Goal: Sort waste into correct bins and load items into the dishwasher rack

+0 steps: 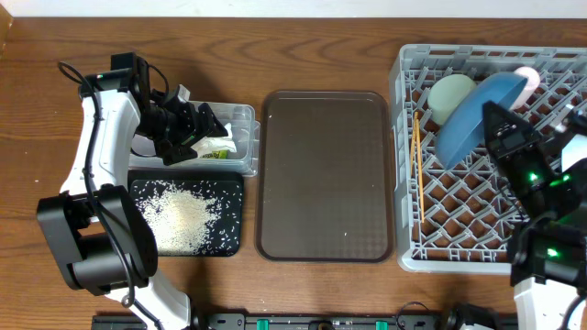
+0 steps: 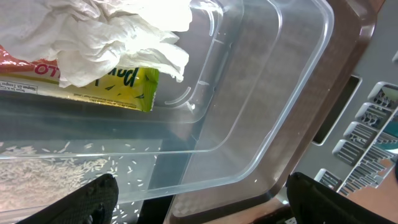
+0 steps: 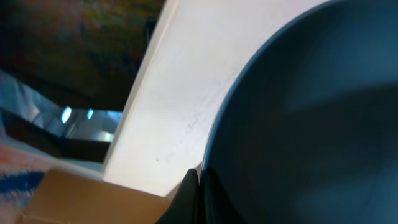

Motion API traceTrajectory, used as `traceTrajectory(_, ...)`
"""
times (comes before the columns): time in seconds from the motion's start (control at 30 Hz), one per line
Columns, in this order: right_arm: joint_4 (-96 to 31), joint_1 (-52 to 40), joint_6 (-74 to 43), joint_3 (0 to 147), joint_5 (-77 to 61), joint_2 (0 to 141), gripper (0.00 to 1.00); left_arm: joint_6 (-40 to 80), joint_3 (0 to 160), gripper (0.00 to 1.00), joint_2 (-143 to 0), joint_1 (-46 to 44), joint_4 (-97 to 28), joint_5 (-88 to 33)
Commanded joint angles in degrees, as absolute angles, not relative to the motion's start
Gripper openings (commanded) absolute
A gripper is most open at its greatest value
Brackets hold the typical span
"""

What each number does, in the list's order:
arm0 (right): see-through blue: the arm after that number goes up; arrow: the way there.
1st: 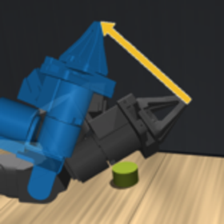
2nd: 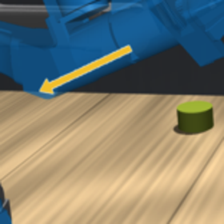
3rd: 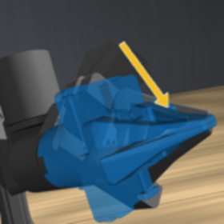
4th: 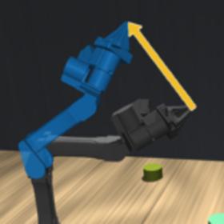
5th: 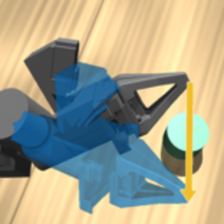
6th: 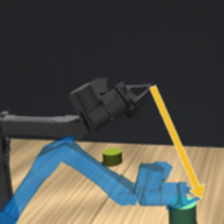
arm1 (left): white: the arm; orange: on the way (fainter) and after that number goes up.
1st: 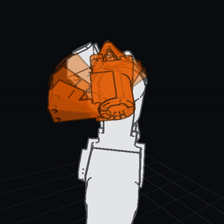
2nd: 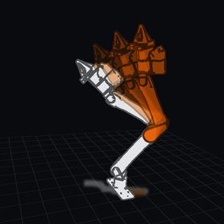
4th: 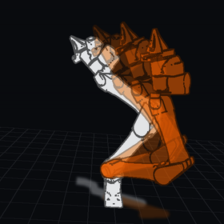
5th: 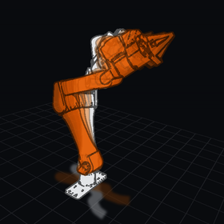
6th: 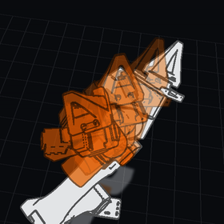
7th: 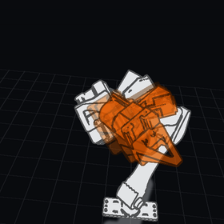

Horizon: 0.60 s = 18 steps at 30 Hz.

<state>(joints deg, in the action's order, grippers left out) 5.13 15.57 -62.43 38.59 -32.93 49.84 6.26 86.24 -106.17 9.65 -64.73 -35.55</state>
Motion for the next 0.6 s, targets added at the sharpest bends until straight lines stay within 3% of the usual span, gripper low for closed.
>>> traceTrajectory(0.0, 8.3, 16.2, -70.7, 34.5, -30.8, 49.1, 0.01, 7.0, 87.3, 0.89, -105.4, 9.8, -65.3, -34.9)
traceTrajectory(0.57, 15.7, 16.2, -75.0, 27.2, -26.3, 45.3, 0.01, 7.0, 87.3, 0.89, -105.4, 9.8, -65.3, -34.9)
